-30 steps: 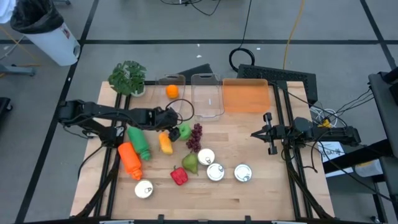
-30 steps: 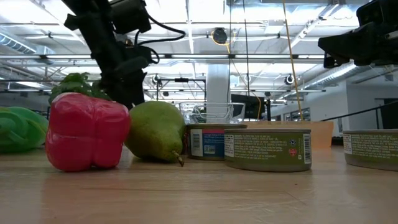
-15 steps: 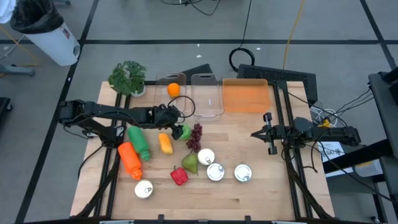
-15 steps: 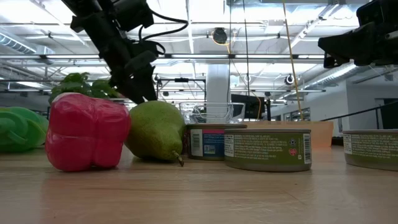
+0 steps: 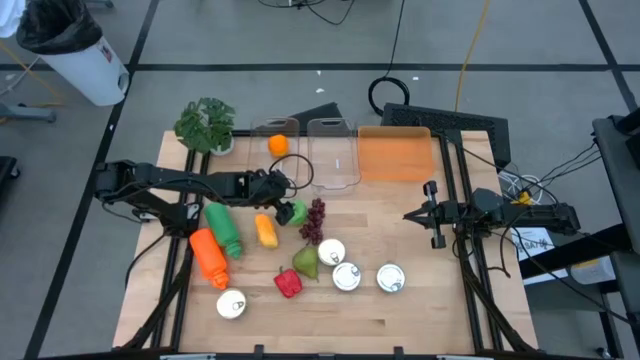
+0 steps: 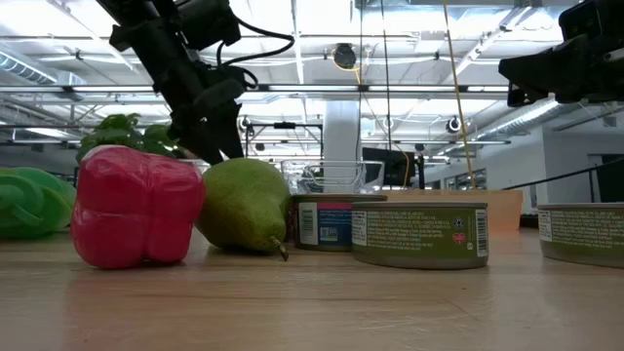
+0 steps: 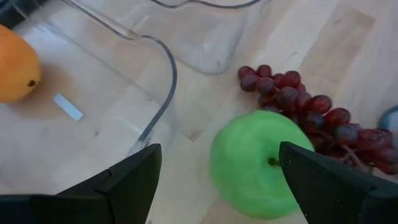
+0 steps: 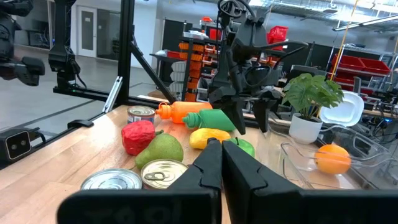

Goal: Pick & Place Food Item
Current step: Adjust the left transparent bin, then put the yellow mango into the left transparent bin

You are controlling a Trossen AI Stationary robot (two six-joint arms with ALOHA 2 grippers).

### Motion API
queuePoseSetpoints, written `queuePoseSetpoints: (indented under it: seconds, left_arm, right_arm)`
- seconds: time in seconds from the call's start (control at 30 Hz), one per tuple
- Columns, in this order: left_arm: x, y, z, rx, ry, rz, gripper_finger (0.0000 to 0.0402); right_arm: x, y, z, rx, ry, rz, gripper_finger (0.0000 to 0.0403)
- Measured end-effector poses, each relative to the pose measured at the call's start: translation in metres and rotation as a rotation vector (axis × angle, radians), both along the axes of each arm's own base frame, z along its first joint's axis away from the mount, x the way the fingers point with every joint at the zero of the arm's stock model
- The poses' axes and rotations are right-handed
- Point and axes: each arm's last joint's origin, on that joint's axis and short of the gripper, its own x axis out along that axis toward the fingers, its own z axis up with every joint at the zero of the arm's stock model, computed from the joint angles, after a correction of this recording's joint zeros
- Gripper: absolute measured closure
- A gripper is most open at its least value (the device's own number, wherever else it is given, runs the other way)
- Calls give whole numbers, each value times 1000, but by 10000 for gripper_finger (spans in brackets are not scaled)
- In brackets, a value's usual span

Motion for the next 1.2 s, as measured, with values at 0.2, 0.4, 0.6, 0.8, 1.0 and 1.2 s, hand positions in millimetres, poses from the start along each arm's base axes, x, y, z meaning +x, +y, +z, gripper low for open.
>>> queuePoseSetpoints:
  seconds: [0.2,0.4,0.6,0.8,1.0,1.2]
  left_arm:
    - [0,-1,0,-24,0,-14,64]
    - [-3,-1,4,-30,-8,-15,64]
    - [-20,-3,19,-52,-15,16,64]
    - [-39,-14,30,-112,11,65,64]
    - [-44,-37,19,-205,120,68,64]
    - [-46,-62,13,-438,135,254,64]
  right_arm:
    - [0,0,0,0,0,0,403]
    - [0,0,0,0,0,0,403]
    - [0,0,0,0,0,0,403]
    - [0,0,0,0,0,0,403]
    - [0,0,0,0,0,0,403]
    - [0,0,0,0,0,0,403]
